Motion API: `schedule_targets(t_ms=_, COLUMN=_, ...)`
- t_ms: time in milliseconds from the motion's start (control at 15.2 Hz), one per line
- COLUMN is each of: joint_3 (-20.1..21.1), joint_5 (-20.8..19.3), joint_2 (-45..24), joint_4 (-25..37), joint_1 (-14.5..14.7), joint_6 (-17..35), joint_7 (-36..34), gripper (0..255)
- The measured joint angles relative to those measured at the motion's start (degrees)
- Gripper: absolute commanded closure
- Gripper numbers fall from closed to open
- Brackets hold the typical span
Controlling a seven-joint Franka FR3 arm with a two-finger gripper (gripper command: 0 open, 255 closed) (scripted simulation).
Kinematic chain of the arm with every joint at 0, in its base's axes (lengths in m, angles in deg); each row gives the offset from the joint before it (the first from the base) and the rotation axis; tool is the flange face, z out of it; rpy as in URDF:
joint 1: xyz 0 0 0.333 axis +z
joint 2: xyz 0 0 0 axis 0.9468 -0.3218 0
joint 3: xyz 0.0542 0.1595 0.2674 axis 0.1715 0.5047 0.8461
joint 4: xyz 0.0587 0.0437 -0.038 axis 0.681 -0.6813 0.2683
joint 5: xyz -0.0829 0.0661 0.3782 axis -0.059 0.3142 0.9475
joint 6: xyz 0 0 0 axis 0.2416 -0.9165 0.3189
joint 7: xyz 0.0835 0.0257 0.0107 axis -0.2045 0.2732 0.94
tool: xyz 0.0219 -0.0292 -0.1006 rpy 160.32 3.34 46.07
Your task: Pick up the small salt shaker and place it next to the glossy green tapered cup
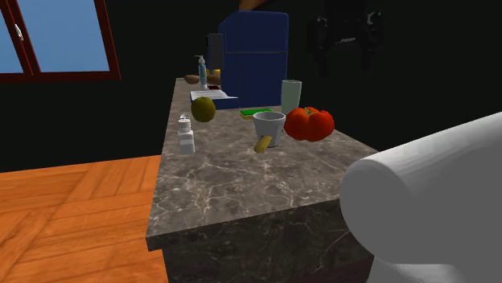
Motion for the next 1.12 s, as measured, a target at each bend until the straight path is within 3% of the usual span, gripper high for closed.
schedule_targets(t_ms=528, joint_3=6.23, joint_5=4.77, joint_2=-3.81, joint_4=-2.33, joint_1=2.44, joint_6=7.64, joint_7=-6.87, gripper=0)
schedule_targets(t_ms=1122, joint_3=15.72, joint_5=8.91, joint_2=-15.46, joint_4=0.13, joint_1=5.01, joint_6=19.66, joint_7=-17.01, gripper=0)
